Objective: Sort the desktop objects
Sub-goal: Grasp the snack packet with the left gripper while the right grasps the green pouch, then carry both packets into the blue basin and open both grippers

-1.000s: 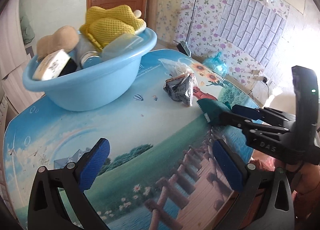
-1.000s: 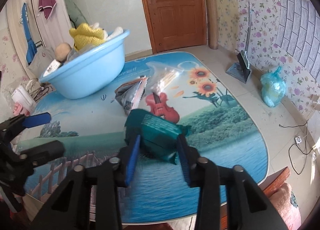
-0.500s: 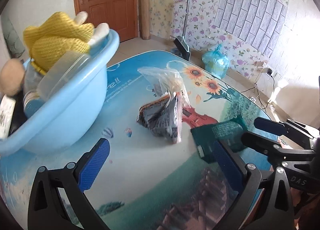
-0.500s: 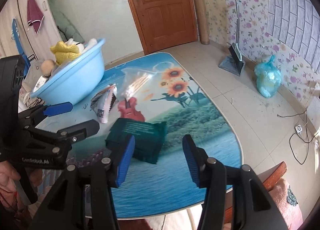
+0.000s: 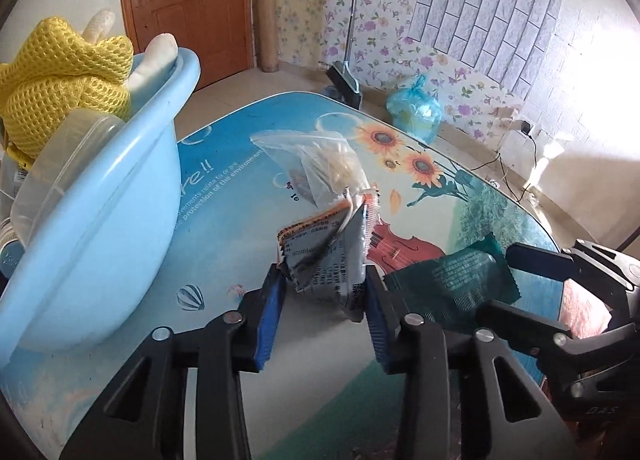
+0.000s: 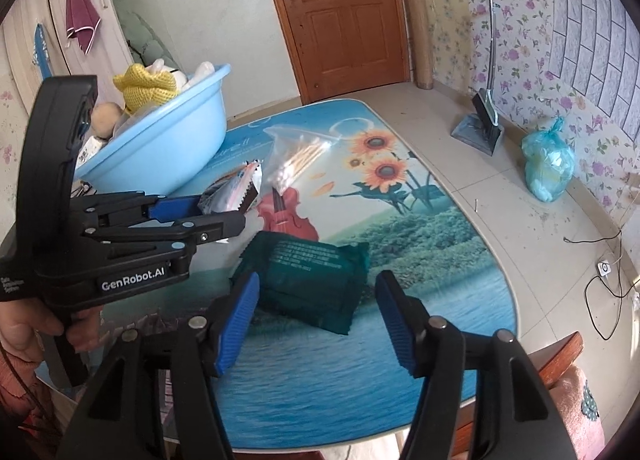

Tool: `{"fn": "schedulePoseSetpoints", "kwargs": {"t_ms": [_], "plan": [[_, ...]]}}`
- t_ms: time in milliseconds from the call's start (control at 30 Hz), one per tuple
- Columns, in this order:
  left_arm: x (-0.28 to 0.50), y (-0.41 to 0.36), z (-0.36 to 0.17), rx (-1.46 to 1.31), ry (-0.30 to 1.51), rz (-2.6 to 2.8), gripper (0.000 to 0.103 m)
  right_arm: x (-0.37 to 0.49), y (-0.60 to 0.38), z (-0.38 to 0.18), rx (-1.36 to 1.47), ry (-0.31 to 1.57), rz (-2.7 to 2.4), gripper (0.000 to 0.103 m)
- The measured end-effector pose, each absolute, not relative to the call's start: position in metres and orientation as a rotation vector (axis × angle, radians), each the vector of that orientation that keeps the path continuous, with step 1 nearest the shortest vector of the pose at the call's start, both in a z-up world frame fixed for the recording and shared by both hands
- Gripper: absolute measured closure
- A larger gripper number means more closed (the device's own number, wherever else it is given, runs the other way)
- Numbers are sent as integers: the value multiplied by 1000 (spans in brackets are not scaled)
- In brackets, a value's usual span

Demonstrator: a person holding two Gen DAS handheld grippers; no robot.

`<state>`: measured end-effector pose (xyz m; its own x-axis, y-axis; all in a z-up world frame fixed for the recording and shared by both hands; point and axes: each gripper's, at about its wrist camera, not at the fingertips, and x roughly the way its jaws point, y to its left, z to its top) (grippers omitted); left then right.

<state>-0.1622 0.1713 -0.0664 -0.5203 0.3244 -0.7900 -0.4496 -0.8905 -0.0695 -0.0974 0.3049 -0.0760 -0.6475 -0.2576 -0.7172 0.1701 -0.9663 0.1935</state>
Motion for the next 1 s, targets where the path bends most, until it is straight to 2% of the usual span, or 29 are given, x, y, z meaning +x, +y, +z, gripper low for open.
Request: {"fn": "schedulePoseSetpoints", "kwargs": {"t_ms": [133,267,300,400,433,600,1000], "plan": [[-154,167,-65,-1207,185,2388,70,-101,294,-78,1179,-94,-2659,30],[-143,160,-63,-1215,186,2393,70,-101,276,-83,1176,62,-2704,27],[-140,157,-62,-1217,178,2396,70,-100,273,-84,1167,97,-2713,28],[-130,145,-59,-1229,157,2406,70,-98,269,-82,1141,115,-2705,53],[-125,140,-58,-1235,155,2413,70,-98,269,-81,1147,112,-2700,56],[-104,119,-53,-1260,133,2444,70,-92,271,-75,1142,13,-2665,58],[-59,74,-28,-1224,35,2545,70,-55,238,-30,971,38,-2665,58]]}}
